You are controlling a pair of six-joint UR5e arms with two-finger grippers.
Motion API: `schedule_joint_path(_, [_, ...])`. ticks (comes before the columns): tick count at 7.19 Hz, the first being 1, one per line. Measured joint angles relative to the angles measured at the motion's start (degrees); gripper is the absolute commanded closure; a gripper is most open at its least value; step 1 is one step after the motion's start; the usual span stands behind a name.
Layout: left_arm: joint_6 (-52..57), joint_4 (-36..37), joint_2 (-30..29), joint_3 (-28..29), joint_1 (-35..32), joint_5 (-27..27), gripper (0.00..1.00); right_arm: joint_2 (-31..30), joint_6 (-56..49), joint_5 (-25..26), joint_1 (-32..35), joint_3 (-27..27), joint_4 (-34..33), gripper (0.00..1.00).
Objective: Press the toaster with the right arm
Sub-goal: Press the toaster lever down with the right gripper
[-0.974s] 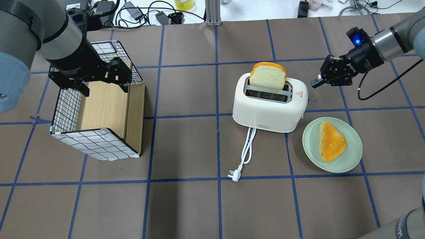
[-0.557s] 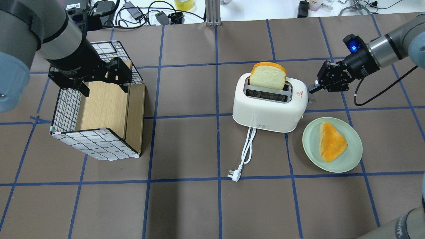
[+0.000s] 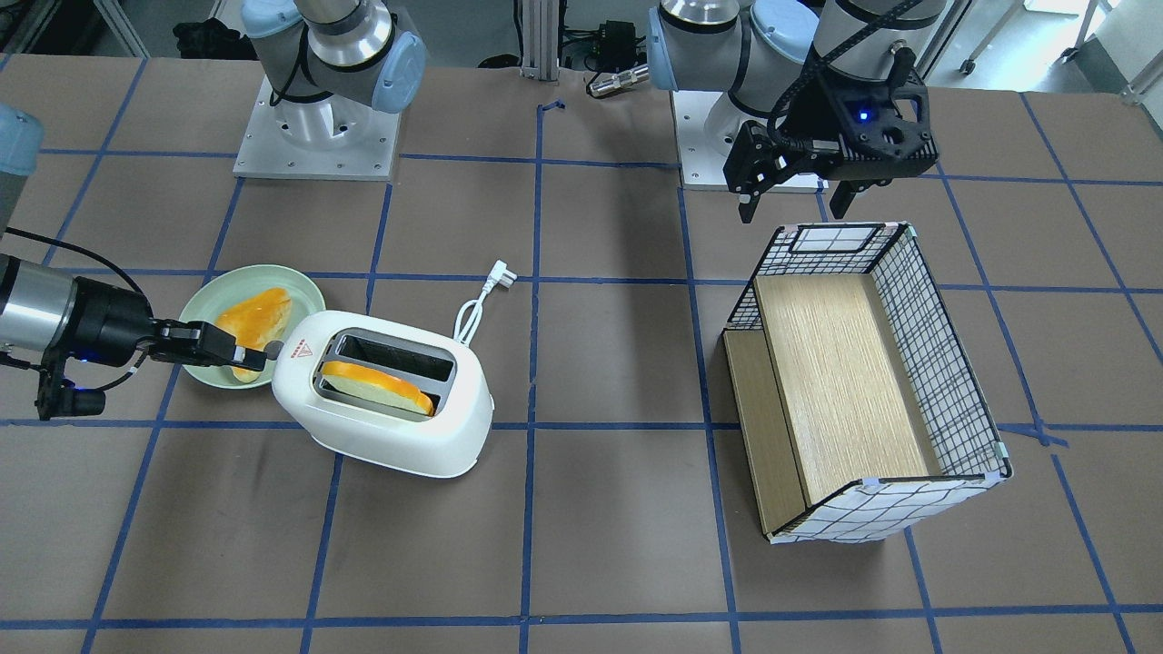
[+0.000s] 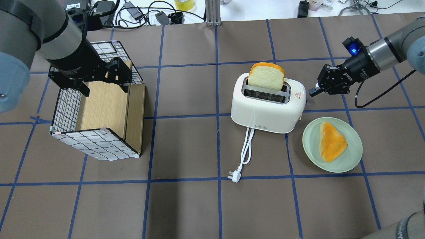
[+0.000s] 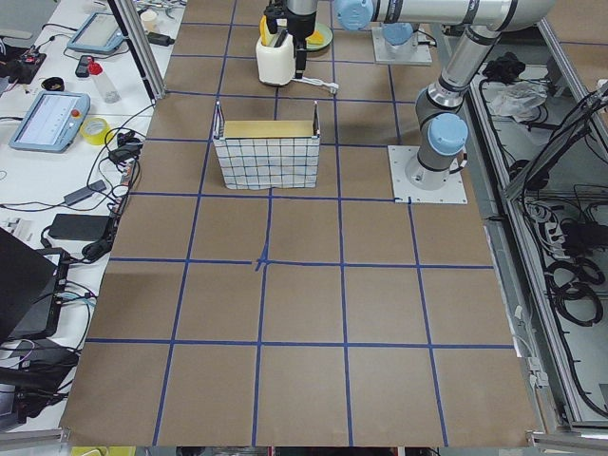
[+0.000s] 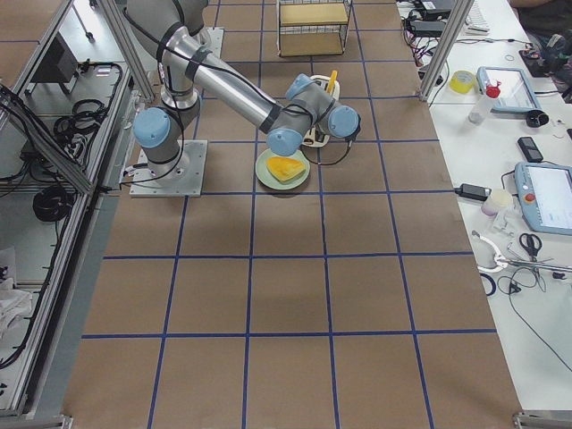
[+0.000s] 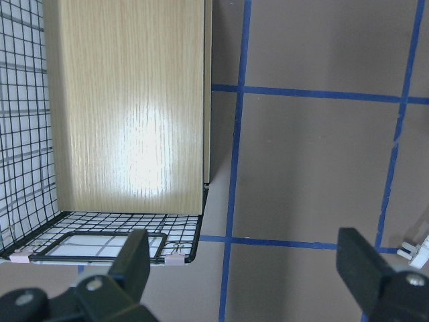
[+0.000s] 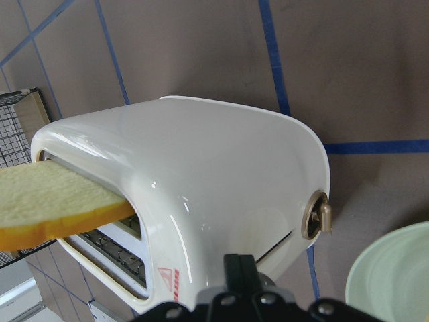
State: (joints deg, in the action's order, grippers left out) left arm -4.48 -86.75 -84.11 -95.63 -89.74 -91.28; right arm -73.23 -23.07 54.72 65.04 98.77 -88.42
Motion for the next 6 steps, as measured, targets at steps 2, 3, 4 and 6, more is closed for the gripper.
schedule_joint_path(2, [0.0, 0.0, 0.0, 0.0, 0.0, 0.0, 0.0, -0.1, 0.1, 0.7, 0.0, -0.2, 0.8, 1.0])
schedule_joint_path(3, [0.0, 0.0, 0.0, 0.0, 0.0, 0.0, 0.0, -0.1, 0.1, 1.2, 0.0, 0.0, 1.2, 1.0])
schedule_joint_path(4, [0.0, 0.0, 0.0, 0.0, 0.0, 0.0, 0.0, -0.1, 0.1, 1.8, 0.0, 0.2, 2.0, 1.0])
schedule_joint_path(6, [0.0, 0.0, 0.0, 0.0, 0.0, 0.0, 0.0, -0.9, -0.2, 2.1, 0.0, 0.2, 4.2, 1.0])
